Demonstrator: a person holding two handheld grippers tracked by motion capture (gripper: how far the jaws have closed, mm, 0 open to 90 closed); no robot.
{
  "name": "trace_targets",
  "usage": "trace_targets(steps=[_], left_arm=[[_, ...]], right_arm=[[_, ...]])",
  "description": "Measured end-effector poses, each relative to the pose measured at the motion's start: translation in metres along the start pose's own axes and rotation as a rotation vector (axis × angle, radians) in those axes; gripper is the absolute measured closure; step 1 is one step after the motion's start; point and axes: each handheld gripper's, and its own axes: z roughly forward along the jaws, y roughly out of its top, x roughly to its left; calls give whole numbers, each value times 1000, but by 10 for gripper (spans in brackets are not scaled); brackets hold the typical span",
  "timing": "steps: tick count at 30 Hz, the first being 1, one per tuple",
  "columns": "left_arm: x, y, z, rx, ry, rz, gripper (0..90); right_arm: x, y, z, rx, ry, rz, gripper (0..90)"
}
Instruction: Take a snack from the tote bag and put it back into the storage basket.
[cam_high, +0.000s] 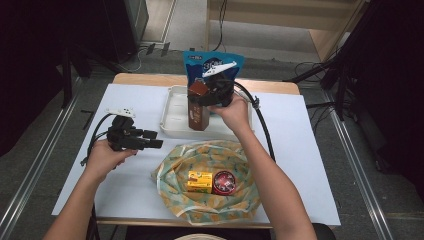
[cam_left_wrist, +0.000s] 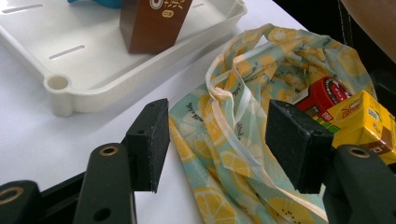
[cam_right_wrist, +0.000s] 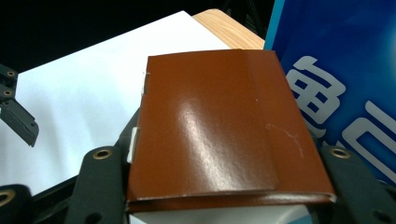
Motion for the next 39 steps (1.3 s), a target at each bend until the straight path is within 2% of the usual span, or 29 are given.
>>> trace_targets(steps=[7, 17, 39], left_arm=[[0, 0, 0, 6, -2, 4, 405], [0, 0, 0, -3, -8, -2, 405], [0, -1, 1, 7, -4, 1, 405]], right_arm=[[-4, -7, -5, -20, 8, 9, 443], [-5, -17, -19, -22, 8, -7, 446], [-12, -43, -47, -38, 17, 22, 451]])
